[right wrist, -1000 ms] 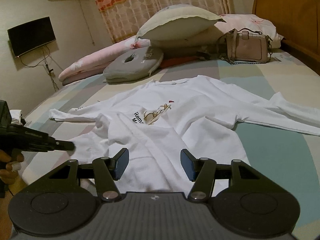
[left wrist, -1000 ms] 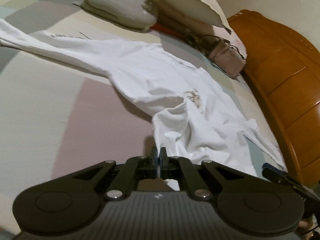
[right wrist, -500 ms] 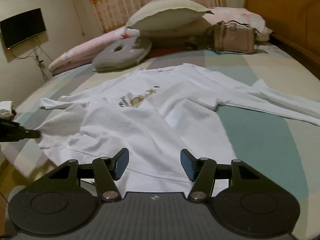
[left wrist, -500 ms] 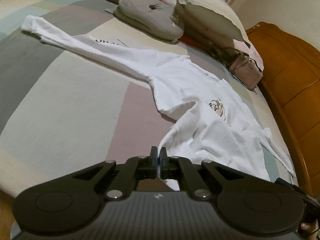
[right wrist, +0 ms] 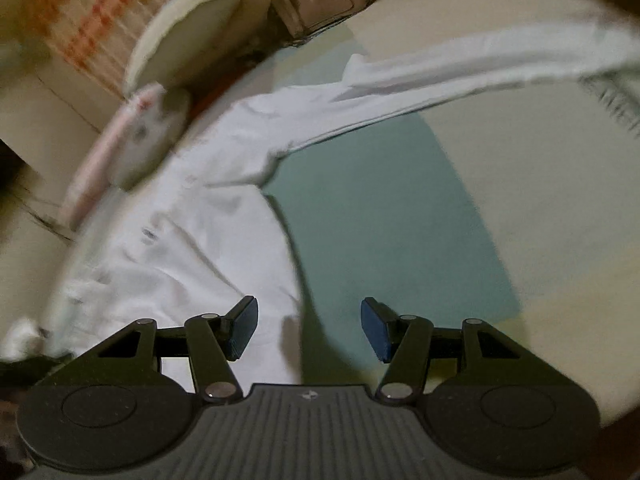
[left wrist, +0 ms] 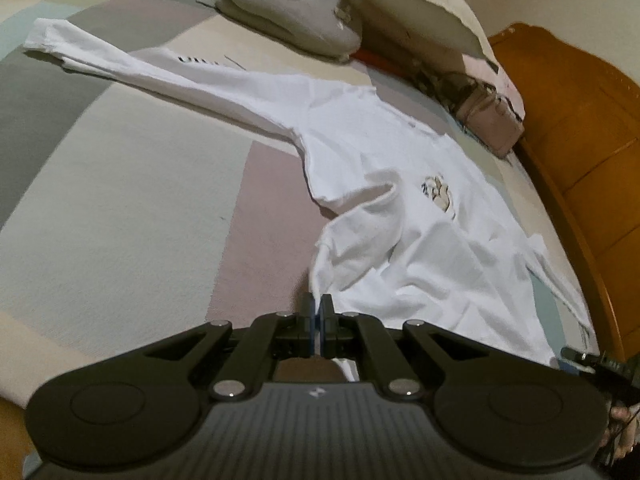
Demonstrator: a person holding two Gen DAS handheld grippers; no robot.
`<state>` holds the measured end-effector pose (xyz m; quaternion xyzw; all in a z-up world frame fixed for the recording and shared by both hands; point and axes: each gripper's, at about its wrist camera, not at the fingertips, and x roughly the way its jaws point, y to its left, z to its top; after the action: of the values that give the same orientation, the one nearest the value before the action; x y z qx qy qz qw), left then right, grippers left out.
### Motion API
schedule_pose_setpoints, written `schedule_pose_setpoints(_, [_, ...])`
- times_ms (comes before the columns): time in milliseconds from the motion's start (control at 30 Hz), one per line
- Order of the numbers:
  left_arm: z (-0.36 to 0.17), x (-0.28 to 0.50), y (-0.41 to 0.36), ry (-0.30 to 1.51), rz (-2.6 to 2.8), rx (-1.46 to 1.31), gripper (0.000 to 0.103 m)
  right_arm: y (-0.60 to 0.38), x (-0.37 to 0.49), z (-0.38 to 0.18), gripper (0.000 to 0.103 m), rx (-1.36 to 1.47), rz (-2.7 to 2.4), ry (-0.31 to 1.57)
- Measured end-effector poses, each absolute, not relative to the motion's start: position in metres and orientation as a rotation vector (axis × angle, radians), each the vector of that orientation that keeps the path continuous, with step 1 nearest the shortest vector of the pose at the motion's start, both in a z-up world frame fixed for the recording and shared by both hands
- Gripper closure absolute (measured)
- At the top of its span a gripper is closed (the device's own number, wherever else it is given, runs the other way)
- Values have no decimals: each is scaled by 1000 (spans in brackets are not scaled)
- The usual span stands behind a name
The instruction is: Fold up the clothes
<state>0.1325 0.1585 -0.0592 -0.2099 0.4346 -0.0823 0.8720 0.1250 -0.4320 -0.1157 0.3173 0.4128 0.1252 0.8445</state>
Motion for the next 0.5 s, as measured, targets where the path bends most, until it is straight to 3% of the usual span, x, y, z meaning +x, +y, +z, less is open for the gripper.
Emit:
schedule_pose_setpoints(333, [-52,121,167,900,-171,-452,102,-406,123,-118,41,640,412,911])
schedule_pose_setpoints(400, [-55,121,169,906,-170,-469,102,-405,123,-121,45,651,407,900])
schedule_pose_setpoints(433, [-56,122,168,912,-172,-471,102,-406,125,-122,58,665,390,897])
schedule_pose_setpoints(467, [-51,118,168,903,-178,-464,102,-404,127,-122,83,651,356,900])
schedule_pose_setpoints(500, [-46,115,168,893,-184,-458,102,-401,128,-122,93,617,318,904])
